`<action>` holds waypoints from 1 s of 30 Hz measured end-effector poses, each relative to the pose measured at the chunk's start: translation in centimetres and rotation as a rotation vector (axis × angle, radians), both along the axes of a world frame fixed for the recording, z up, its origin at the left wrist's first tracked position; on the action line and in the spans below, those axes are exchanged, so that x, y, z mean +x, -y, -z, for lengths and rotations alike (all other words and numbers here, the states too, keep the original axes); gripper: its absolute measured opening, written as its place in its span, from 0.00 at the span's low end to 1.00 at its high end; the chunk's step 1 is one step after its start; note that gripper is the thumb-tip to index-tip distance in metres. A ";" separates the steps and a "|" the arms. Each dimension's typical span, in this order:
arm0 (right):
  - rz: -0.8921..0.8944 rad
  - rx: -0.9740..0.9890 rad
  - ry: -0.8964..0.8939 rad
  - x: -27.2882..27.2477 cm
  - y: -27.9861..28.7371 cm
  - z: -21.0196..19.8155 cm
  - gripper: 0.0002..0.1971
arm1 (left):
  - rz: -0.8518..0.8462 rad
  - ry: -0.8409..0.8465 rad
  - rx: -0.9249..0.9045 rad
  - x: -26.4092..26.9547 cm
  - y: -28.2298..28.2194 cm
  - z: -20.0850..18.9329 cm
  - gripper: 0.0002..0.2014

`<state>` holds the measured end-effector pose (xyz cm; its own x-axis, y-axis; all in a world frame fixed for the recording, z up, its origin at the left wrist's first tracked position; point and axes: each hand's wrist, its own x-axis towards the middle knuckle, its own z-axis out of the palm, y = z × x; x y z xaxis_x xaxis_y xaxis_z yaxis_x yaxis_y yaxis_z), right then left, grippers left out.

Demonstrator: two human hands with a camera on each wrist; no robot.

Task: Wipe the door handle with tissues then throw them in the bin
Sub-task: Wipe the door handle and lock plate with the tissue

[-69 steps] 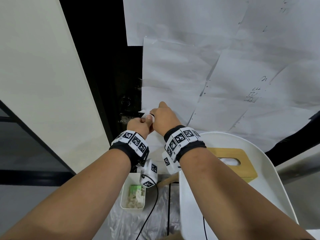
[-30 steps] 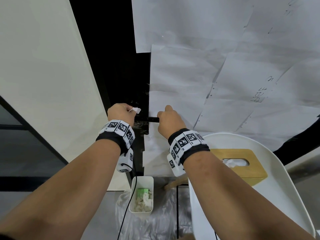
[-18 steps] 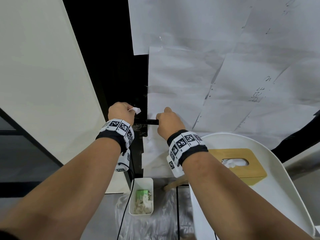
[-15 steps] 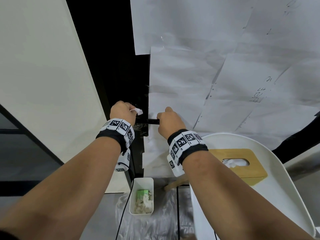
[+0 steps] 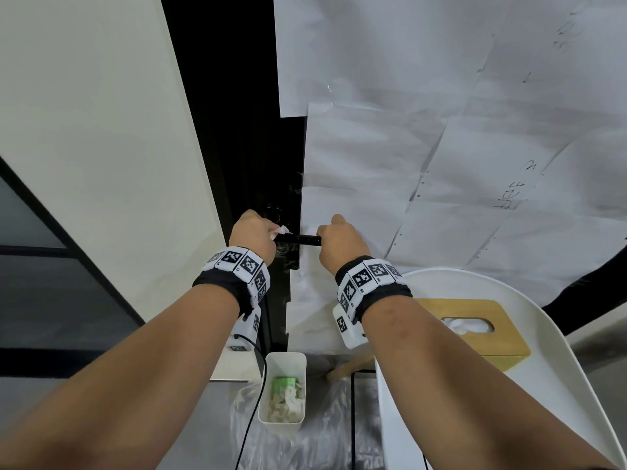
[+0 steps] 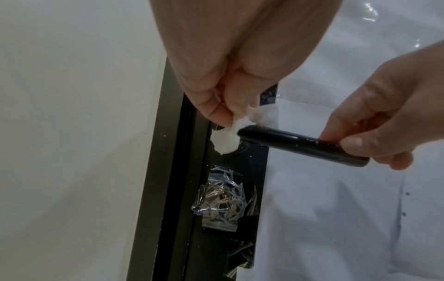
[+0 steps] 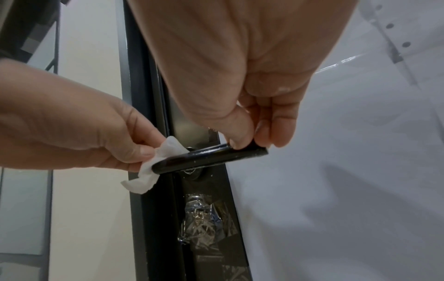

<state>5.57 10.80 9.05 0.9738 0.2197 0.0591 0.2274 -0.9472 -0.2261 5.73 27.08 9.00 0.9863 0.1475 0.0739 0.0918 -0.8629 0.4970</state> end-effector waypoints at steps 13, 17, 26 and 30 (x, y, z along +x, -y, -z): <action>-0.076 0.038 0.078 0.9 -0.5 0.6 0.15 | 0.081 -0.033 -0.153 0.7 1.0 0.4 0.12; -0.098 0.126 0.075 1.2 -1.4 0.4 0.14 | 0.088 0.092 -0.316 0.4 1.3 0.6 0.09; -0.058 0.123 0.117 1.5 -1.9 0.7 0.04 | 0.157 -0.059 0.120 0.6 0.2 -1.5 0.11; -0.059 0.091 0.112 1.2 -2.3 0.7 0.03 | 0.216 -0.078 0.187 0.8 0.1 -1.3 0.10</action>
